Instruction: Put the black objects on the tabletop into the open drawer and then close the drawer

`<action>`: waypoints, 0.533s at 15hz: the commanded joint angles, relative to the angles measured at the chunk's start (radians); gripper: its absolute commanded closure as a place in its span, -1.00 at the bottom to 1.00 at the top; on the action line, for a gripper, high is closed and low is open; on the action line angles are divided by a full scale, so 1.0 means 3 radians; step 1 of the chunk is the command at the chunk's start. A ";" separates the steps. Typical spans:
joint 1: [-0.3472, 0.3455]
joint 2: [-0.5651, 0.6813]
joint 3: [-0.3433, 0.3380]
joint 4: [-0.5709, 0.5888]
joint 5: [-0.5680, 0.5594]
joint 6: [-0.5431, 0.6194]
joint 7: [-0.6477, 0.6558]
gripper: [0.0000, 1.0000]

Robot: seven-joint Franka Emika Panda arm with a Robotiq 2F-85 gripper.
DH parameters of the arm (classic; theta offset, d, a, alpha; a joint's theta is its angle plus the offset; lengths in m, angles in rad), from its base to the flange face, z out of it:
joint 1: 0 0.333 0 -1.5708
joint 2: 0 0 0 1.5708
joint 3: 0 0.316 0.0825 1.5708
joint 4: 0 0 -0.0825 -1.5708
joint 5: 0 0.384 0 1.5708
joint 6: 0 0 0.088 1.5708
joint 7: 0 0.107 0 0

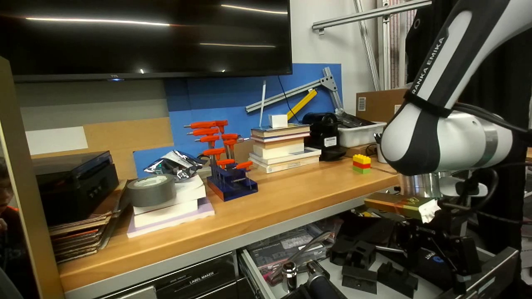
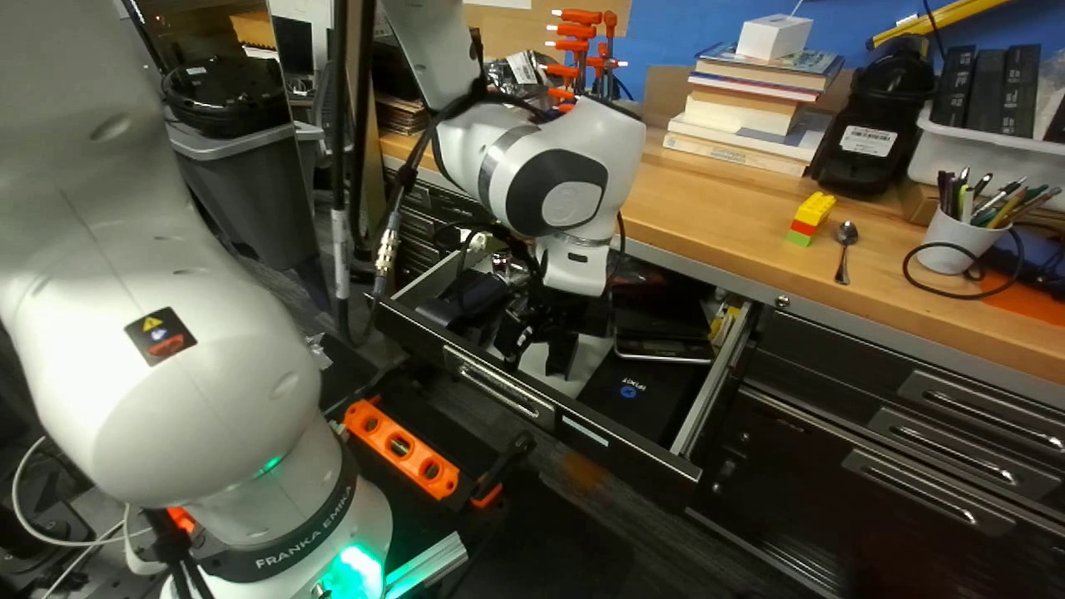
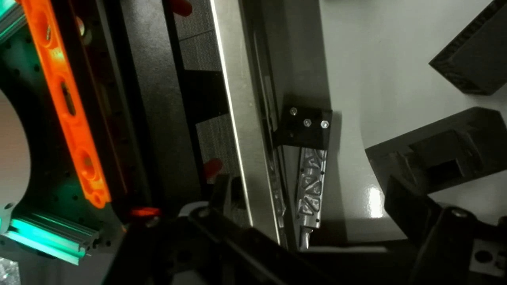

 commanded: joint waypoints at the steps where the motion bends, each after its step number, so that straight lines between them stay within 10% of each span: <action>1: -0.0053 0.0045 -0.0001 0.0001 -0.0179 -0.0030 0.0232 -1.00; 8: -0.0045 0.0387 0.0034 0.0000 0.0130 0.0319 -0.0009 -1.00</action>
